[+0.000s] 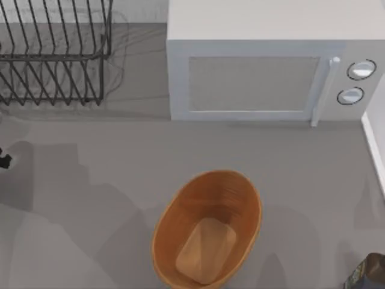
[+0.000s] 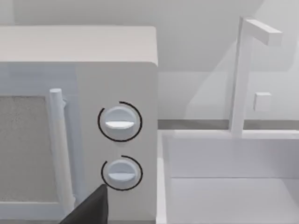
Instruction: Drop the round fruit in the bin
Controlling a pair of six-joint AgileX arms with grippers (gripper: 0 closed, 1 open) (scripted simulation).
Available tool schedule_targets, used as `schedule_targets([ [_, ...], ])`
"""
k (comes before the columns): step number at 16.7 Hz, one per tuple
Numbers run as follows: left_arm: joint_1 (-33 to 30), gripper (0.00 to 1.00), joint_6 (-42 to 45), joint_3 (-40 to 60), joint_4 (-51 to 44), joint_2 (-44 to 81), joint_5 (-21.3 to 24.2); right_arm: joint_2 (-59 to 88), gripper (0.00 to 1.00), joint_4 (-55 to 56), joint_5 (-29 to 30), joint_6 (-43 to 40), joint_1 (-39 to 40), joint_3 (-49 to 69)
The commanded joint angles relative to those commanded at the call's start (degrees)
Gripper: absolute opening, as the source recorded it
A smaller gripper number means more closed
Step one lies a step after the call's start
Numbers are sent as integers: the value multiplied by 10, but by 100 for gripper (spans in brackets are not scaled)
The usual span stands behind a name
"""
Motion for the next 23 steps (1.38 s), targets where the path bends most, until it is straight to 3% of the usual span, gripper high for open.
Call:
schedule_targets([
  [2,0,0,0,0,0,0,0,0,100,0,0,0,0,0],
  [13,-11,0,16,4,-16,-12,-9,0,100,0,0,0,0,0],
  [19,-42,0,59,102,-152,-50,-11,0,100,0,0,0,0,0],
  [23,-20,0,24,206,-280,-78,-8,0,100,0,0,0,0,0],
])
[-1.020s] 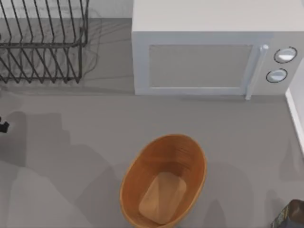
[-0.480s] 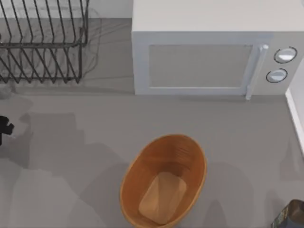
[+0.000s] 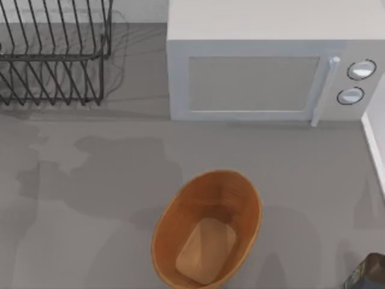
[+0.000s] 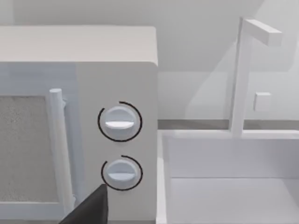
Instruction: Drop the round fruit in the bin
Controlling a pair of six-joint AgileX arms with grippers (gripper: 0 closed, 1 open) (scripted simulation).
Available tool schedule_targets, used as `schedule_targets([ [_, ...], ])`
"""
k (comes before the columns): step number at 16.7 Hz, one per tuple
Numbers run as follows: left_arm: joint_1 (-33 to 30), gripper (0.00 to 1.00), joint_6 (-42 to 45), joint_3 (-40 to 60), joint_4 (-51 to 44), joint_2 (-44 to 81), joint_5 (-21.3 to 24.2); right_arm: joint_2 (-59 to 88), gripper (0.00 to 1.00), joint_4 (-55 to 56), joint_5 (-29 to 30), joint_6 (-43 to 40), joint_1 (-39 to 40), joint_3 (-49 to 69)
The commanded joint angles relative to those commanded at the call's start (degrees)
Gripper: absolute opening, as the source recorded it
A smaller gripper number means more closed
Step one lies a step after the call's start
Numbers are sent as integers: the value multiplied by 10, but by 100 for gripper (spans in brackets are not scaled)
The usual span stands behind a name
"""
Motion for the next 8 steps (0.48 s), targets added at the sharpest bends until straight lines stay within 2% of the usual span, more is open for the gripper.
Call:
schedule_targets([
  [3,18,0,-22,37,-45,-12,-1,0,100,0,0,0,0,0],
  [8,15,0,-22,38,-46,-11,-1,0,100,0,0,0,0,0],
])
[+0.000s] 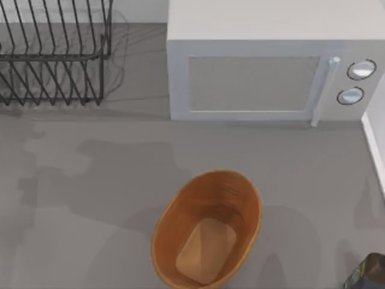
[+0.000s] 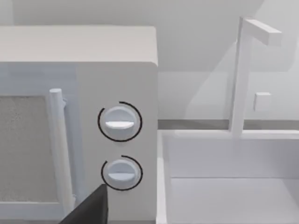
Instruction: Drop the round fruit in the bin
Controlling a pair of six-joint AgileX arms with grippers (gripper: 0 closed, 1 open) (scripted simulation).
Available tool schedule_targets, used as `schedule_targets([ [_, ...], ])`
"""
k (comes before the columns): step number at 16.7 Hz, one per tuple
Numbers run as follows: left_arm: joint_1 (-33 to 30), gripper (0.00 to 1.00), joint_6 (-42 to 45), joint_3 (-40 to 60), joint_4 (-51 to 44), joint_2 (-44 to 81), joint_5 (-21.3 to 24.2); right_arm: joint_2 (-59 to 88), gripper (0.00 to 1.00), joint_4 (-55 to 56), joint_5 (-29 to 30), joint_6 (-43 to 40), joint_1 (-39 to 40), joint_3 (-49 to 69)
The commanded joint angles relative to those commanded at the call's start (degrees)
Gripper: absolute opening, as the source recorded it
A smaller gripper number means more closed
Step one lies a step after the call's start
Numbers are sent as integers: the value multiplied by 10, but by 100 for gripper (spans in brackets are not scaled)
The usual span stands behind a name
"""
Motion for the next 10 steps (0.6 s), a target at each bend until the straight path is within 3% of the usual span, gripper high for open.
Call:
schedule_targets([
  [4,-63,0,14,0,6,-6,5,0,100,0,0,0,0,0],
  [10,-302,0,62,-8,25,-27,1,0,100,0,0,0,0,0],
])
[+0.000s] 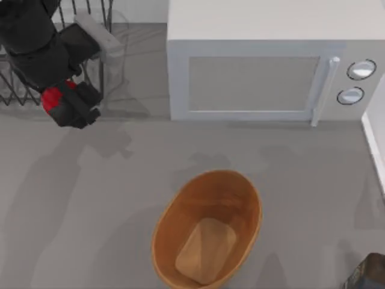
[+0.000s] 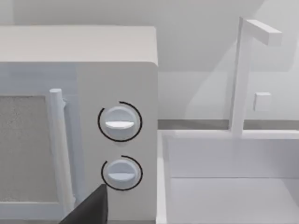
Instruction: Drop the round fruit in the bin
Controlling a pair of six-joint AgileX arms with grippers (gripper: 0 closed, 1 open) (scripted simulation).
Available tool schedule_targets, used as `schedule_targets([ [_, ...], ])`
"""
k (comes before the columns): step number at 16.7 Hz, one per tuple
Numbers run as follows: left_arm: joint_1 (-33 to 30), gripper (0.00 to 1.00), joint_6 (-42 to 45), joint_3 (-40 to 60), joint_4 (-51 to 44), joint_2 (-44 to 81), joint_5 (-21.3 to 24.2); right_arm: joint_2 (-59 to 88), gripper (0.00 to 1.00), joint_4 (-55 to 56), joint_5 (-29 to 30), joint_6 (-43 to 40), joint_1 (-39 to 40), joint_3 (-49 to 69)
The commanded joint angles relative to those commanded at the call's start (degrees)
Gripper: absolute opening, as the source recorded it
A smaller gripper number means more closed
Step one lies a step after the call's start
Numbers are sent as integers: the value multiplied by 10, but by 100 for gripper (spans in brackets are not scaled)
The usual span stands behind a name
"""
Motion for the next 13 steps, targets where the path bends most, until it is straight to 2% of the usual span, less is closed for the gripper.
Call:
schedule_targets([
  [4,-188,0,32,-18,12,-15,-11,0,100,0,0,0,0,0],
  [7,-301,0,52,-35,18,-24,-22,0,100,0,0,0,0,0],
  [10,-364,0,65,-48,22,-29,-32,0,100,0,0,0,0,0],
  [13,-375,0,68,-50,22,-30,-35,0,100,0,0,0,0,0],
])
